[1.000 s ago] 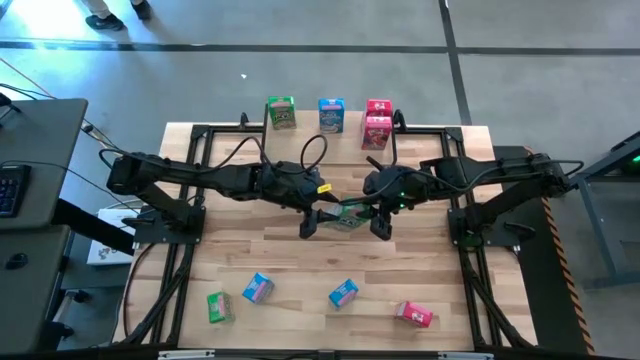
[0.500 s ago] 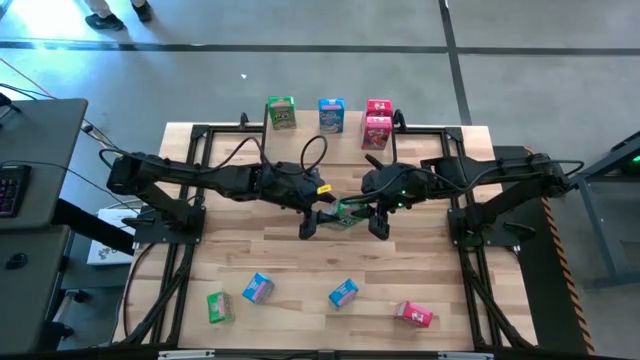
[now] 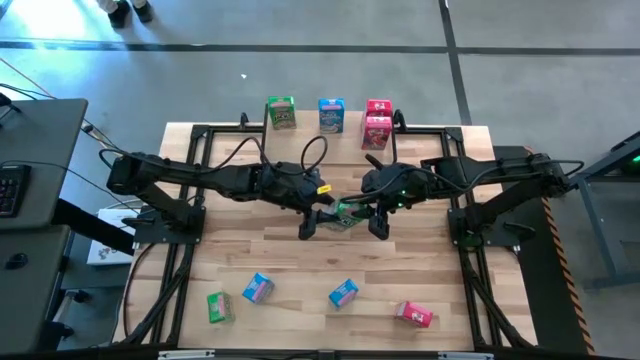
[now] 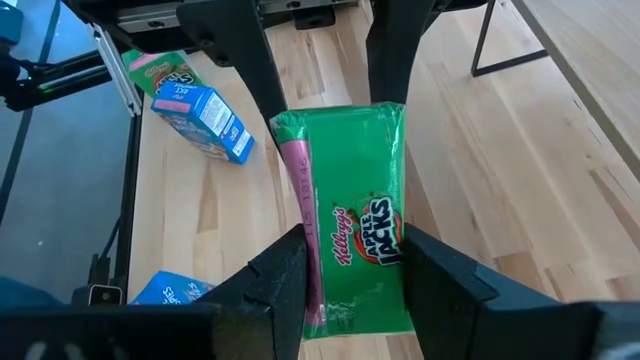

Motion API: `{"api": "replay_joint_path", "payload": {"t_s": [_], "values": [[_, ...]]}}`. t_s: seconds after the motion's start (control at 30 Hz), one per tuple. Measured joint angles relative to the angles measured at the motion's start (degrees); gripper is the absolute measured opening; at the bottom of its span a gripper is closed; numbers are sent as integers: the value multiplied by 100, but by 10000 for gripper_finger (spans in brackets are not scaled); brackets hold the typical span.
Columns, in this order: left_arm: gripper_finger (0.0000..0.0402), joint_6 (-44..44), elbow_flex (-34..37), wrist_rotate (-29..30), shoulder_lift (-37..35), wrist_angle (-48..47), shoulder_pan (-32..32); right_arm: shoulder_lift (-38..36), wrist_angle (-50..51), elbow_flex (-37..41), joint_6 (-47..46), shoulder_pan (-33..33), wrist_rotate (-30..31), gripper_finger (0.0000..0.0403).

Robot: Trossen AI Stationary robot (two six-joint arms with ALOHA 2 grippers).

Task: Stack cereal on shelf
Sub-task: Put the bottom green cereal box on the shelf

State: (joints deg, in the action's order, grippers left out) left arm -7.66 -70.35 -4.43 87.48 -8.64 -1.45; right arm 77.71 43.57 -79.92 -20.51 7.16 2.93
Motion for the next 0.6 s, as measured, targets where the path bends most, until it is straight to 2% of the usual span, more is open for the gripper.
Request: {"api": "replay_joint_path", "payload": {"t_s": [0.4, 0.6], "values": [[168, -20, 0, 0, 2, -1, 0, 0, 7, 0, -12, -2, -19, 142], [168, -22, 0, -11, 7, 0, -2, 0, 9, 0, -181, -7, -155, 188]]}}
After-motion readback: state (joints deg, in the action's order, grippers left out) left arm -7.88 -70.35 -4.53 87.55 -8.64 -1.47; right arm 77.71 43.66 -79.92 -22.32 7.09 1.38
